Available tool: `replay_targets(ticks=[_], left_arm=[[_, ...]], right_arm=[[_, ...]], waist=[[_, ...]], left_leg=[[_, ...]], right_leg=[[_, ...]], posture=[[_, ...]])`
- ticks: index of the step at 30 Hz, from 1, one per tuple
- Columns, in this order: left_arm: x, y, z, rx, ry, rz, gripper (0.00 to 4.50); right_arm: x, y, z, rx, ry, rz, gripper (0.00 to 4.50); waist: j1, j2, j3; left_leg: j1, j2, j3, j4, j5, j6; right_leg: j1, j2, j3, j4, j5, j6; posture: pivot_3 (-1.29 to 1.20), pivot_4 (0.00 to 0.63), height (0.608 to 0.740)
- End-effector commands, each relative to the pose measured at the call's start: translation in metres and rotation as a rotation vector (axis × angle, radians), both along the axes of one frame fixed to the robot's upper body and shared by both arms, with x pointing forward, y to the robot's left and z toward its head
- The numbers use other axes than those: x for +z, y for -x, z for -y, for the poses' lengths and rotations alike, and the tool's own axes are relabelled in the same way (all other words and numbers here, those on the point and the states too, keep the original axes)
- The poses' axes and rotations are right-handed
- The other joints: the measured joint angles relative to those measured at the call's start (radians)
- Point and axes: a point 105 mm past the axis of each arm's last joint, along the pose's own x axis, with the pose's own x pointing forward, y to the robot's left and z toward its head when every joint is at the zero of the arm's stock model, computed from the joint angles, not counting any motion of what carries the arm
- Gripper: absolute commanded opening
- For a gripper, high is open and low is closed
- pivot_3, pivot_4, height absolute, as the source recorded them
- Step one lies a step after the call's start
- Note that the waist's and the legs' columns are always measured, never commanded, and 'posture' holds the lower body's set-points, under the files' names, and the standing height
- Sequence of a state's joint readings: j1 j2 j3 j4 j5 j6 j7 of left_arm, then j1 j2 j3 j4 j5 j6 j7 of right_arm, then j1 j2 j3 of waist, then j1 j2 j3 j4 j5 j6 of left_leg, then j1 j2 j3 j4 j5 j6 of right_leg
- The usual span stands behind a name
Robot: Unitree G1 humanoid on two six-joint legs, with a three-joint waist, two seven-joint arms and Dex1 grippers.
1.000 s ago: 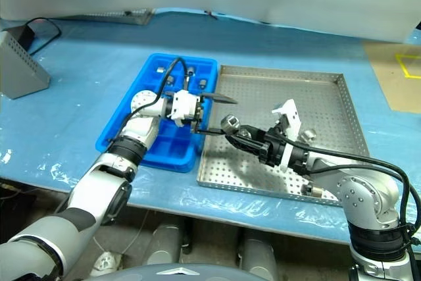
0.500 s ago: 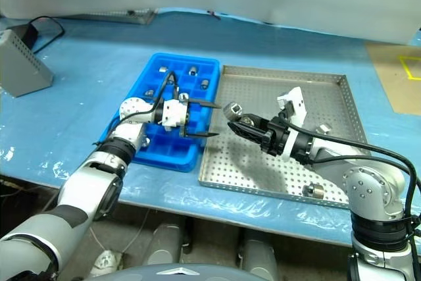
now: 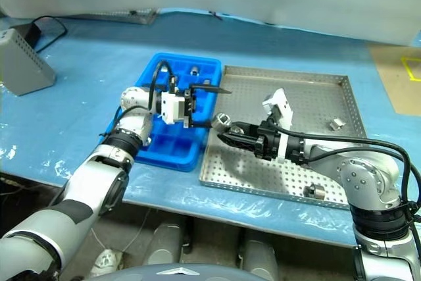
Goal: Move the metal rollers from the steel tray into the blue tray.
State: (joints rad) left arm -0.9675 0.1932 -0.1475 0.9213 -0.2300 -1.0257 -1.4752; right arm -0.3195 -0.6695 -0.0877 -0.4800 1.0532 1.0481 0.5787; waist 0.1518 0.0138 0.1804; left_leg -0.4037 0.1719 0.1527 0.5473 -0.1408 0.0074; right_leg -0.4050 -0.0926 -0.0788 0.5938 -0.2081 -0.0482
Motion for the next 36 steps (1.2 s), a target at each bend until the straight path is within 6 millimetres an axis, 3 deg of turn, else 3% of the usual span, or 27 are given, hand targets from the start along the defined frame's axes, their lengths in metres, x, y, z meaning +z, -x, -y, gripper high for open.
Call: replay_targets(ticks=[1, 6, 12, 22, 30, 33, 36], left_arm=[[-0.006, 0.013, 0.004, -0.084, -0.065, 0.113, 3.6], [-0.017, 0.01, -0.003, -0.069, -0.123, 0.141, 3.6], [-0.01, 0.0, -0.002, -0.002, -0.07, 0.12, 3.6], [0.005, 0.005, 0.012, -0.022, 0.035, 0.161, 3.6], [0.001, 0.008, 0.014, -0.045, 0.026, 0.118, 3.6], [-0.001, 0.01, 0.014, -0.066, 0.008, 0.103, 2.95], [-0.001, 0.009, 0.014, -0.055, 0.017, 0.108, 2.0]], right_arm=[[0.009, -0.007, 0.007, -0.054, 0.001, 0.055, 1.73], [0.008, -0.007, 0.007, -0.067, -0.007, 0.053, 1.73], [0.004, -0.007, 0.009, -0.076, 0.016, 0.051, 1.73], [-0.002, -0.009, 0.011, -0.084, 0.047, 0.052, 1.73], [-0.007, -0.01, 0.012, -0.086, 0.06, 0.05, 1.73], [-0.008, -0.011, 0.013, -0.092, 0.065, 0.049, 1.73], [-0.009, -0.012, 0.014, -0.099, 0.067, 0.048, 1.73]], waist=[[0.003, 0.0, 0.0], [0.001, 0.0, 0.0], [0.0, 0.0, 0.0], [0.001, 0.0, 0.0], [0.001, 0.0, 0.0], [0.001, 0.0, 0.0], [0.001, 0.0, 0.0]], left_leg=[[0.0, 0.0, 0.0, 0.0, 0.0, 0.0], [0.0, 0.0, 0.0, 0.001, 0.0, 0.0], [0.001, 0.0, 0.0, 0.002, 0.001, -0.001], [0.0, 0.0, 0.0, 0.006, 0.001, -0.001], [0.001, 0.0, -0.001, 0.007, 0.001, -0.001], [0.001, 0.0, -0.001, 0.007, 0.001, -0.001], [0.0, 0.0, 0.0, 0.007, 0.001, -0.001]], right_leg=[[0.0, 0.0, 0.0, 0.0, 0.0, 0.0], [0.0, 0.0, 0.0, 0.002, 0.0, 0.0], [0.0, 0.0, 0.0, 0.004, 0.0, 0.0], [0.0, 0.0, 0.001, 0.008, 0.0, 0.0], [-0.001, 0.0, 0.001, 0.009, 0.0, 0.0], [-0.001, 0.0, 0.001, 0.009, 0.0, 0.0], [-0.001, 0.0, 0.001, 0.009, 0.0, 0.0]], posture=[[0.02, 0.15, 0.74], [0.01, 0.15, 0.74], [0.0, 0.15, 0.74], [0.01, 0.15, 0.74], [0.01, 0.15, 0.74], [0.01, 0.15, 0.74], [0.01, 0.15, 0.74]])
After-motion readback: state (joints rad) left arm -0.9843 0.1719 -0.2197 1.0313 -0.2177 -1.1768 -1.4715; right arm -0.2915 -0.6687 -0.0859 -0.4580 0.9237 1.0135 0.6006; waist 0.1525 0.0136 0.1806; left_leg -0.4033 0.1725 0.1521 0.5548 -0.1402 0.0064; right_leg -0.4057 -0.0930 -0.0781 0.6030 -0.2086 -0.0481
